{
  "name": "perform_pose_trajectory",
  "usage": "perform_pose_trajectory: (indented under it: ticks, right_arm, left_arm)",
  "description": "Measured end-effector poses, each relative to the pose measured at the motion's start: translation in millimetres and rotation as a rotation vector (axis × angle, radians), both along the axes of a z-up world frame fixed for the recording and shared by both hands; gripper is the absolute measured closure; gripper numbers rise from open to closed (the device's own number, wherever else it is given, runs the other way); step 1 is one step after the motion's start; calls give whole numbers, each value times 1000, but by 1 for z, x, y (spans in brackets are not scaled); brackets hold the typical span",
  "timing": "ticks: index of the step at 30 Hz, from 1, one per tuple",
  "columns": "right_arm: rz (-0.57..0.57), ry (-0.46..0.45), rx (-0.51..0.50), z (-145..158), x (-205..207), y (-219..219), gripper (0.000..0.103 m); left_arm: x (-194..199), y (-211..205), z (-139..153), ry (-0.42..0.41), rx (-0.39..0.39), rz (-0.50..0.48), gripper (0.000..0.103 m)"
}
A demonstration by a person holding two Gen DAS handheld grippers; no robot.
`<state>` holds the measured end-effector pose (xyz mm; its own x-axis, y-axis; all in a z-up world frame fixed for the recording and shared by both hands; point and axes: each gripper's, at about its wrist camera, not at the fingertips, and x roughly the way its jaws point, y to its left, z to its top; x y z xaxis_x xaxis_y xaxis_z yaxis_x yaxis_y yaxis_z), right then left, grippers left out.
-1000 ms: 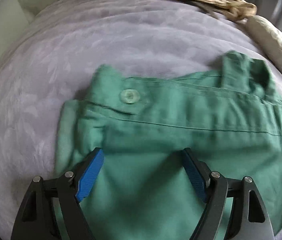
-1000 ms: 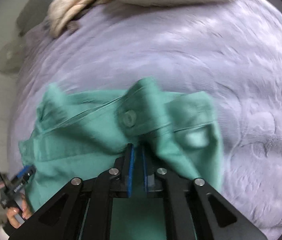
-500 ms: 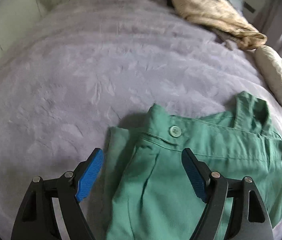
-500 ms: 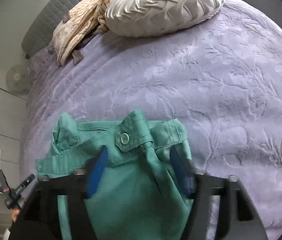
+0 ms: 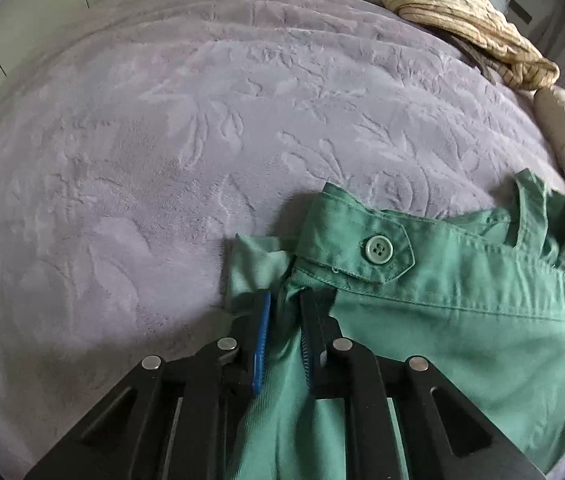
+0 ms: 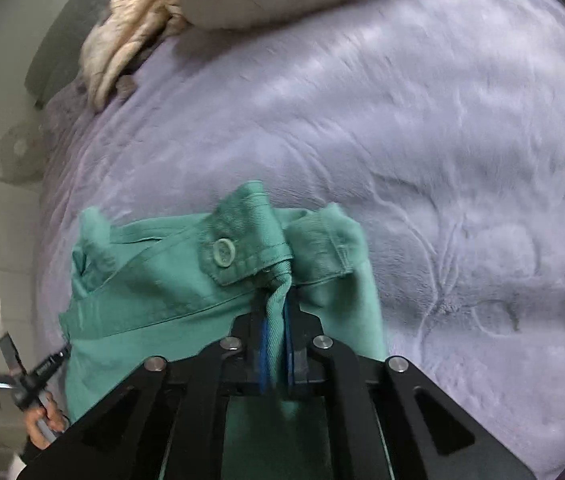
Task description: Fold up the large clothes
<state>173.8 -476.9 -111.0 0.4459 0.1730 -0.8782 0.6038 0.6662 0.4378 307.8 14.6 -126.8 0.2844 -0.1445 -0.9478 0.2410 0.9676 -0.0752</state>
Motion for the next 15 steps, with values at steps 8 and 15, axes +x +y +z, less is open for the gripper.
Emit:
perform_pose_trajectory:
  ticks: [8, 15]
  right_arm:
    - [-3, -11, -86, 47, -30, 13, 86]
    - [73, -69, 96, 56, -73, 74, 46]
  left_arm:
    - [-27, 30, 43, 13, -32, -61, 86]
    - [-74, 58, 50, 3, -42, -81, 2]
